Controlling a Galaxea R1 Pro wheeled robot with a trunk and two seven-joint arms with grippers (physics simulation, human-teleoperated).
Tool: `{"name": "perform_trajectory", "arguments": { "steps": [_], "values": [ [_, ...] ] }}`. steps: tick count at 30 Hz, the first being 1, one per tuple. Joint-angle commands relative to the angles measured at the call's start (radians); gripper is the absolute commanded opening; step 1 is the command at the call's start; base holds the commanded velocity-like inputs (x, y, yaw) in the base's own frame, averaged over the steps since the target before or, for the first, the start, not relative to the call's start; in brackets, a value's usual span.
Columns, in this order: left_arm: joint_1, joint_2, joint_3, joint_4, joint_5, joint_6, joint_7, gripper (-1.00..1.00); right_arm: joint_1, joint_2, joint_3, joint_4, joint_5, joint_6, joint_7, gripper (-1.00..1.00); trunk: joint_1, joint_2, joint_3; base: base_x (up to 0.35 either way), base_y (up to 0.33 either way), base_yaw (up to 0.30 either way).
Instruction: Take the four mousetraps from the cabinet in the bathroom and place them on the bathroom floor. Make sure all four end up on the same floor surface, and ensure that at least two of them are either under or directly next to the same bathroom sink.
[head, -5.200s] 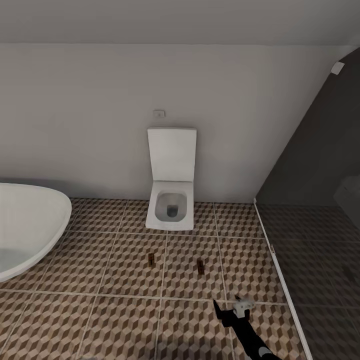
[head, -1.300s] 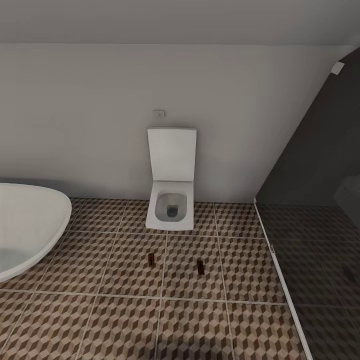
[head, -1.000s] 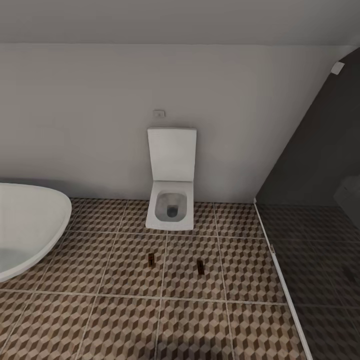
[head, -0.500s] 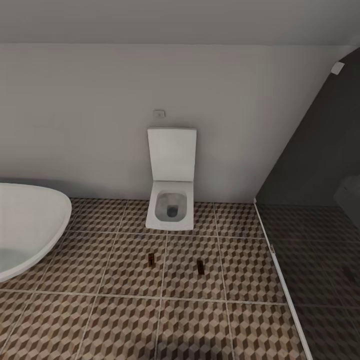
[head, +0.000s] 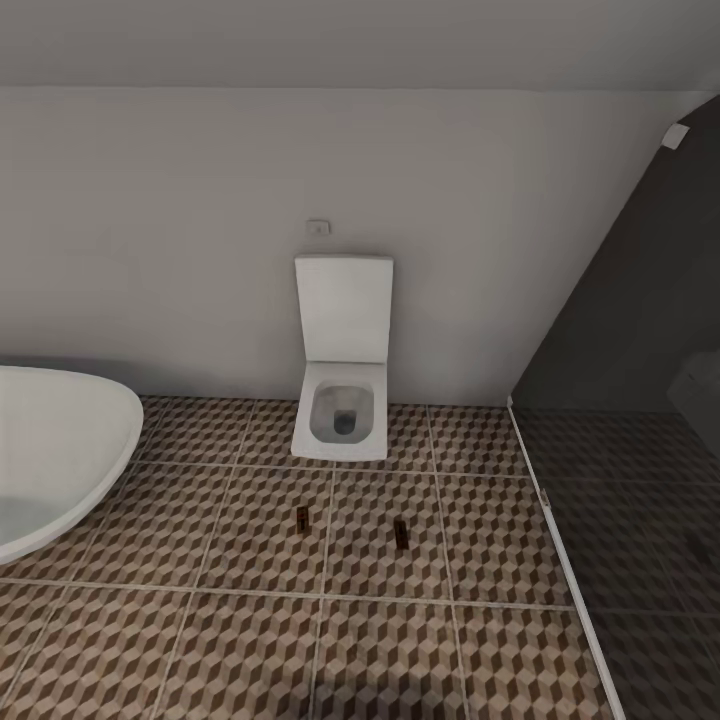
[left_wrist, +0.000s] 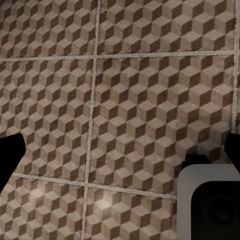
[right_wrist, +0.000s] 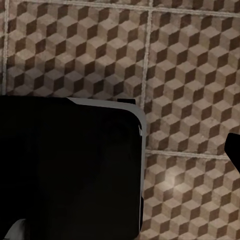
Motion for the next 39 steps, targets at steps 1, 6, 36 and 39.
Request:
{"name": "perform_trajectory", "arguments": {
  "steps": [1,6,36,39],
  "values": [
    [-0.001,-0.001,-0.009,0.003,0.003,-0.004,0.004,1.00,-0.001,0.000,0.003,0.001,-0.004,-0.003,0.004,1.00,0.000,-0.002,-0.001,0.000,0.000,0.000],
    [-0.001,-0.001,-0.009,0.003,0.003,-0.004,0.004,1.00,-0.001,0.000,0.002,0.001,-0.004,-0.003,0.004,1.00,0.000,-0.002,-0.001,0.000,0.000,0.000],
    [-0.001,-0.001,-0.009,0.003,0.003,-0.004,0.004,1.00,-0.001,0.000,0.003,0.001,-0.004,-0.003,0.004,1.00,0.000,-0.002,-0.001,0.000,0.000,0.000],
    [-0.001,-0.001,-0.009,0.003,0.003,-0.004,0.004,1.00,-0.001,0.000,0.003,0.001,-0.004,-0.003,0.004,1.00,0.000,-0.002,-0.001,0.000,0.000,0.000]
  ]
}}
